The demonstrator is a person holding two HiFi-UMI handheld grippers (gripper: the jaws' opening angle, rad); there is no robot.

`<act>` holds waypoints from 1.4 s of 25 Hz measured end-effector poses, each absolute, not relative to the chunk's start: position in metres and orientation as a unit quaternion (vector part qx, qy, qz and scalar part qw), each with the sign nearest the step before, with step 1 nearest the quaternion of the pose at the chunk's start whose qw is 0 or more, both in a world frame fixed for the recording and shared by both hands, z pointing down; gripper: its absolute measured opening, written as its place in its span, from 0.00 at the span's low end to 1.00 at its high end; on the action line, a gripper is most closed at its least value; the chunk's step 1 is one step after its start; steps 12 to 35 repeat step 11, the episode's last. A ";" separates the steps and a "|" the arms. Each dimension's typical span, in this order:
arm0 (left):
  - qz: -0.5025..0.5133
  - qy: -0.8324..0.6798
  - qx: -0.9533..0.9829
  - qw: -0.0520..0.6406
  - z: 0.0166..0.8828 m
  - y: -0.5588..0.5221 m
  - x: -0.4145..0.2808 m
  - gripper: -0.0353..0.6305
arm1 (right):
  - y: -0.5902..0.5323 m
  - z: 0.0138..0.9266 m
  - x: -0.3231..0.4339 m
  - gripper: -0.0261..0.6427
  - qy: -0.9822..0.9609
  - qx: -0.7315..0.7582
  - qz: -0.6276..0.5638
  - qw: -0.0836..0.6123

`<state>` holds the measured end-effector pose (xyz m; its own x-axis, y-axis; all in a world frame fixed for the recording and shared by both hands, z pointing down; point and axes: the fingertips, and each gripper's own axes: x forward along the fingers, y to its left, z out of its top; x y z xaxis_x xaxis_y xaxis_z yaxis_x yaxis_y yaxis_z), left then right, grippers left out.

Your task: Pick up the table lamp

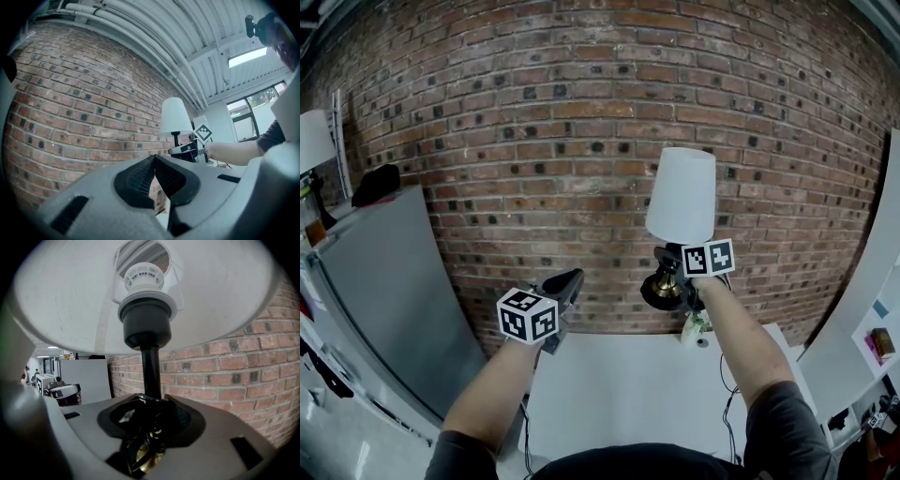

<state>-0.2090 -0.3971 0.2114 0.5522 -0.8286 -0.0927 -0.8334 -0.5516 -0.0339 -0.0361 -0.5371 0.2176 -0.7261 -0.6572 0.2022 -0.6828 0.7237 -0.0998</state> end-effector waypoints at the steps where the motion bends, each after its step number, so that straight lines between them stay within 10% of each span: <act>1: 0.033 0.472 -0.880 0.037 0.211 -0.397 -0.209 0.06 | -0.537 0.217 -0.036 0.28 -0.925 0.362 0.084 0.077; 35: 0.034 0.472 -0.880 0.037 0.212 -0.397 -0.209 0.06 | -0.536 0.217 -0.038 0.28 -0.926 0.359 0.082 0.080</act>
